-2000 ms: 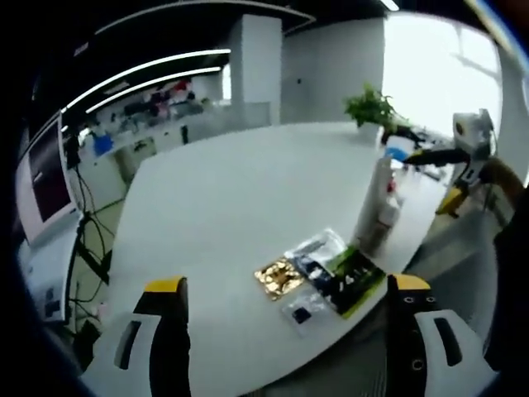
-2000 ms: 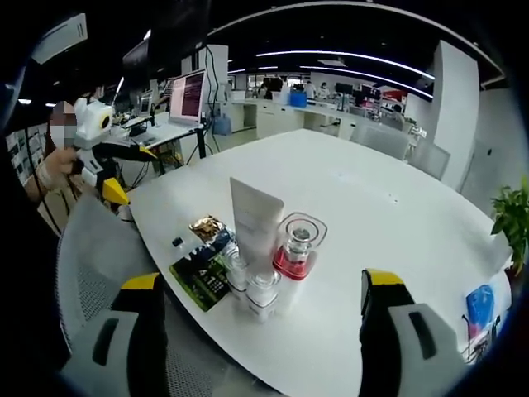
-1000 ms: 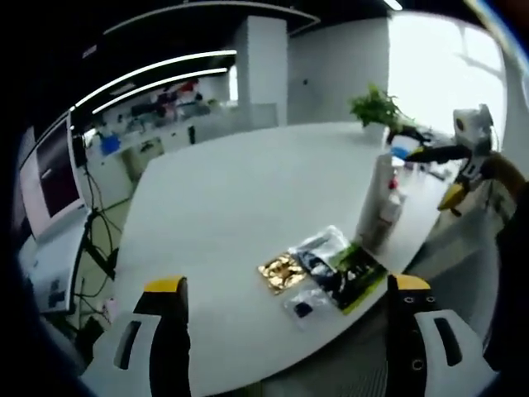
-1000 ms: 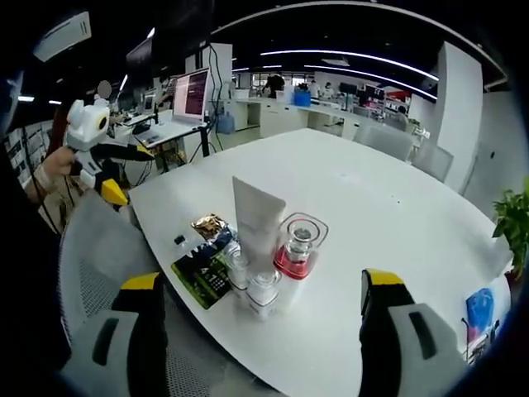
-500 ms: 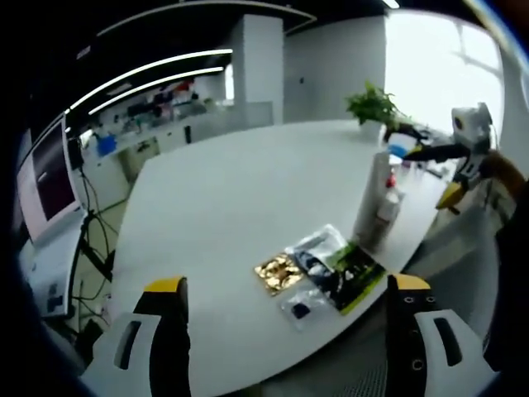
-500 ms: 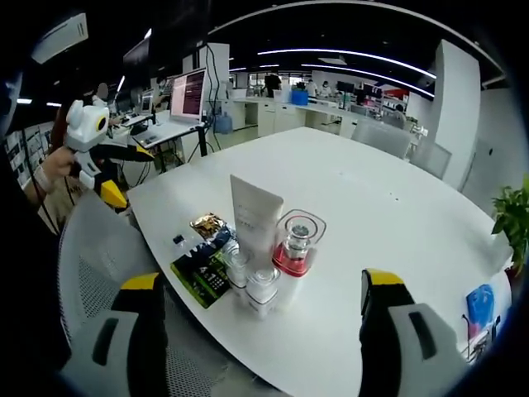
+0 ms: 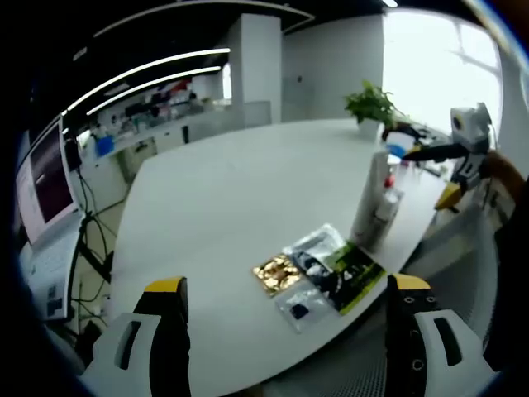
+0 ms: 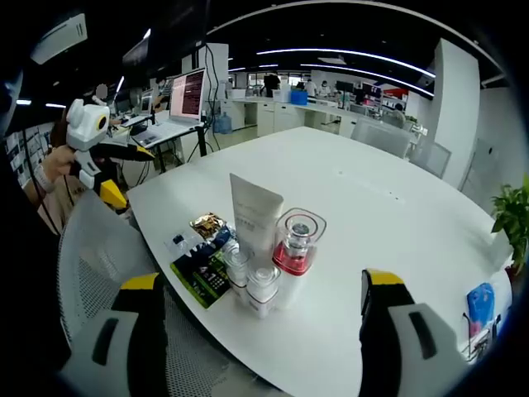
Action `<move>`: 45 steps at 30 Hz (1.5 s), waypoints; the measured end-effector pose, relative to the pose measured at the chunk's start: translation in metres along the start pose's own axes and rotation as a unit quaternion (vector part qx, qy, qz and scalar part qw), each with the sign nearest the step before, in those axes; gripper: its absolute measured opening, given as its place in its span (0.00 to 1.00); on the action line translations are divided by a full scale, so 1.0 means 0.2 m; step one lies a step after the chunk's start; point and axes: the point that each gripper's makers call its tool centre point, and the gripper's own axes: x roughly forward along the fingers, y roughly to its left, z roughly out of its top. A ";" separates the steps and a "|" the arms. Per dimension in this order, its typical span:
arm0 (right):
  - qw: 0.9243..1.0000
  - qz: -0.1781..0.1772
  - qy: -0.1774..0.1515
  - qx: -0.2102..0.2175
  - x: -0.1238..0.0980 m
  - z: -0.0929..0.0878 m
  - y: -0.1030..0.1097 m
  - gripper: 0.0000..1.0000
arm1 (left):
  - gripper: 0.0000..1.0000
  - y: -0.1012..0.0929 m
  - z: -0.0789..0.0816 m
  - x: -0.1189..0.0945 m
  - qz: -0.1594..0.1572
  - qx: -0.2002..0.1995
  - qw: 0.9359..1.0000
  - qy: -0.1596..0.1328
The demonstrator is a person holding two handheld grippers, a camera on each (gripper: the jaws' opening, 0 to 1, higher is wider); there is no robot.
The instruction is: Arrange the skincare products in the storage area until every visible bottle or jar stands upright without overlapping.
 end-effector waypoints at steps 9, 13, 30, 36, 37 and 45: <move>1.000 -0.001 -0.002 0.002 0.00 0.00 0.01 0.99 | 0.97 0.00 0.00 0.00 -0.001 0.002 1.000 0.003; 1.000 -0.001 -0.004 0.003 0.00 0.00 0.01 0.99 | 0.97 0.01 0.00 0.00 0.000 0.002 1.000 0.002; 1.000 -0.003 -0.001 0.008 0.00 -0.01 0.00 0.99 | 0.97 0.01 0.01 0.01 0.000 0.002 1.000 0.004; 1.000 -0.003 -0.001 0.010 0.00 -0.02 -0.01 0.99 | 0.97 0.00 0.00 0.02 -0.002 0.001 1.000 0.008; 1.000 -0.003 -0.002 0.011 0.00 -0.02 -0.01 0.99 | 0.97 0.00 0.00 0.02 -0.002 0.001 1.000 0.009; 1.000 -0.004 -0.004 0.014 0.01 -0.02 -0.01 0.99 | 0.97 0.00 0.00 0.02 -0.001 0.001 1.000 0.009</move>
